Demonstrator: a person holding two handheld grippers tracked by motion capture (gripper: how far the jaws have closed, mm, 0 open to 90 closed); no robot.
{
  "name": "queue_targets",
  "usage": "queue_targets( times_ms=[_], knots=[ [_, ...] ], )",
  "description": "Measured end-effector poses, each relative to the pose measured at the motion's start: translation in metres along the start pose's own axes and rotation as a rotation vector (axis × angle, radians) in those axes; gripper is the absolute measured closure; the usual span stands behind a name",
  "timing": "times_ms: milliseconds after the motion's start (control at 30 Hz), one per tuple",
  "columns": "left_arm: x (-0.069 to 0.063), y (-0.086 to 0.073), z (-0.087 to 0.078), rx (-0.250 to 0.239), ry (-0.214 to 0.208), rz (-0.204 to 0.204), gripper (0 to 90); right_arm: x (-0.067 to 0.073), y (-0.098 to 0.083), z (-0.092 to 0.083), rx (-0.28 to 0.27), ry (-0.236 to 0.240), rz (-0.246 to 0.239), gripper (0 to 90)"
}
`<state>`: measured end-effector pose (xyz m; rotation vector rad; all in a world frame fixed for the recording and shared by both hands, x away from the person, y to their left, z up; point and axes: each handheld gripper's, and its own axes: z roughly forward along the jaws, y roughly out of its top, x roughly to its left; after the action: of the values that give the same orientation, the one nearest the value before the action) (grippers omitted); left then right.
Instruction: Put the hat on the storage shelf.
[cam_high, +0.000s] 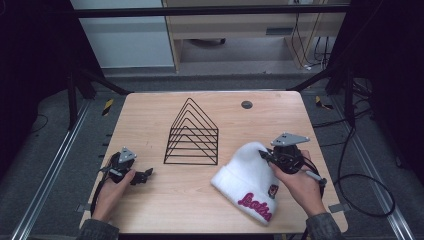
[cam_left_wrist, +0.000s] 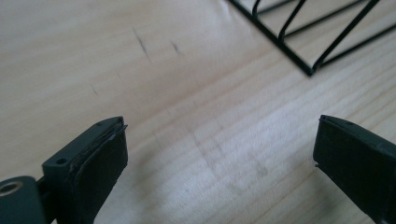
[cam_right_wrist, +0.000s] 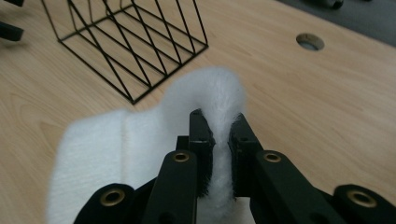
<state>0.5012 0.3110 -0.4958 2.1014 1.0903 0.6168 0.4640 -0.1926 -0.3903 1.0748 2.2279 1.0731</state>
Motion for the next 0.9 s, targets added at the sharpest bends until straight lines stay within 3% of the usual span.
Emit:
queue_targets(
  times_ms=[267,367,467,600,900],
  knots=[
    [-0.001,0.022,-0.031,-0.113,-0.044,-0.020,3.2,0.025,0.016,-0.028,-0.108,0.014,-0.094,83.1],
    [0.000,0.032,-0.041,-0.132,-0.072,-0.035,3.4,0.026,0.021,-0.035,-0.144,0.033,-0.094,83.3],
    [-0.001,0.043,-0.050,-0.141,-0.079,-0.019,3.7,0.028,0.027,-0.041,-0.169,0.037,-0.110,83.3],
    [-0.001,0.059,-0.059,-0.164,-0.131,-0.027,4.1,0.027,0.036,-0.049,-0.205,0.035,-0.132,83.3],
    [-0.009,0.093,-0.069,-0.139,-0.155,0.059,4.1,0.008,0.069,-0.063,-0.270,0.021,-0.154,83.4]
  ],
)
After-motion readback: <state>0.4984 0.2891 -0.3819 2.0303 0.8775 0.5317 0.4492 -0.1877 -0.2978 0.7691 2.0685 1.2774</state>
